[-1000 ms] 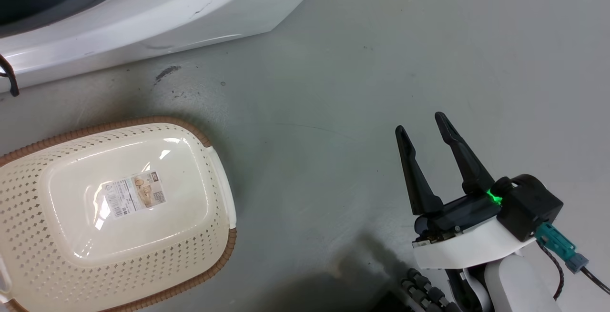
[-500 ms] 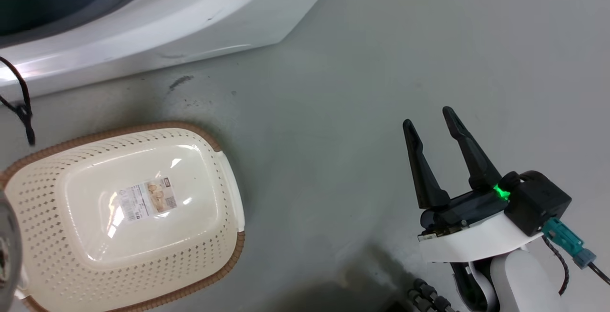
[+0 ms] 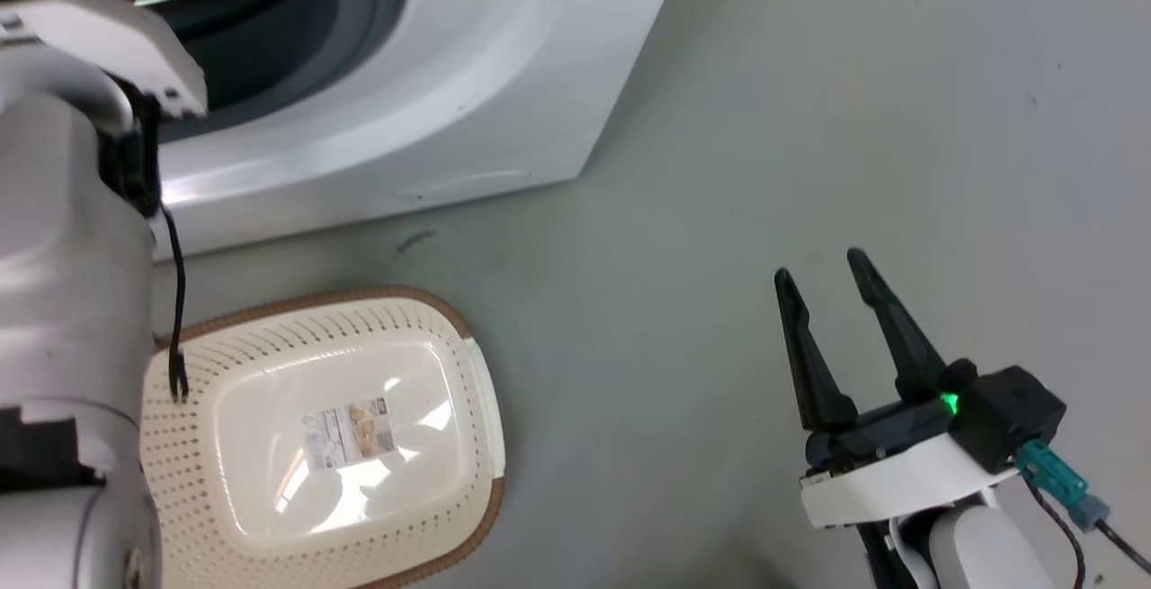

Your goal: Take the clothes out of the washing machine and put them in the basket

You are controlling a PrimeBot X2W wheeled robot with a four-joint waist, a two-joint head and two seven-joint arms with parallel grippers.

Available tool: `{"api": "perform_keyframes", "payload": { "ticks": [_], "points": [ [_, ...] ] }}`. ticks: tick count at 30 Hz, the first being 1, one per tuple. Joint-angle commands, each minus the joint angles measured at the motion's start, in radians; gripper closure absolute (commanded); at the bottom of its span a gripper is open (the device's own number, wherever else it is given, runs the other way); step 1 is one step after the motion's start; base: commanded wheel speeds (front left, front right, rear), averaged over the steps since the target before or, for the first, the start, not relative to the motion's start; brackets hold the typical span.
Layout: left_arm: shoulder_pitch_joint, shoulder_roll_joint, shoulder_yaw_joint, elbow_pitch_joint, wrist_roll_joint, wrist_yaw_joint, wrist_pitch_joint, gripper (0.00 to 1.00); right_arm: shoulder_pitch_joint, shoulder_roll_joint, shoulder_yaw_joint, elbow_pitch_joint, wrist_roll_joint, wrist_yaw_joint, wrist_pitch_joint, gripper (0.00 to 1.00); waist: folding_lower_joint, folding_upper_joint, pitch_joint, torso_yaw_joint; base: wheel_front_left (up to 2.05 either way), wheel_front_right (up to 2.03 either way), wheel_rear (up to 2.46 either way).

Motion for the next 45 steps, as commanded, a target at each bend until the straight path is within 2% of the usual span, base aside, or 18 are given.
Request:
{"api": "perform_keyframes", "payload": {
  "ticks": [1,8,14,19,34,45],
  "points": [
    [0.055,-0.007,0.004,-0.031,-0.003,-0.006,-0.007,1.0,0.027,0.0,-0.002,0.009,-0.007,0.0,-0.004,0.0,0.0,0.0,-0.076,0.025,0.0,0.0,0.0],
    [0.228,-0.046,0.032,-0.188,-0.007,-0.004,-0.007,1.0,0.08,0.0,-0.011,0.032,-0.013,0.0,-0.004,0.0,0.0,0.0,-0.195,0.05,0.0,0.0,0.0],
    [0.322,-0.075,0.037,-0.262,0.003,-0.005,-0.007,1.0,0.118,0.0,-0.021,0.036,-0.012,0.0,0.003,0.0,0.0,0.0,-0.269,0.072,0.0,0.0,0.0],
    [0.427,-0.107,0.042,-0.39,0.009,-0.014,-0.007,1.0,0.158,0.0,-0.037,0.021,-0.011,0.0,0.015,0.0,0.0,0.0,-0.338,0.095,0.0,0.0,0.0],
    [0.695,-0.183,0.026,-0.853,0.009,-0.016,-0.002,1.0,0.241,0.0,-0.079,-0.033,-0.02,0.0,0.061,0.0,0.0,0.0,-0.465,0.196,0.0,0.0,0.0],
    [0.904,-0.205,-0.005,-1.259,0.002,0.024,0.123,1.0,0.259,0.0,-0.08,-0.064,-0.024,0.0,0.083,0.0,0.0,0.0,-0.475,0.25,0.0,0.0,0.0]
  ]
}}
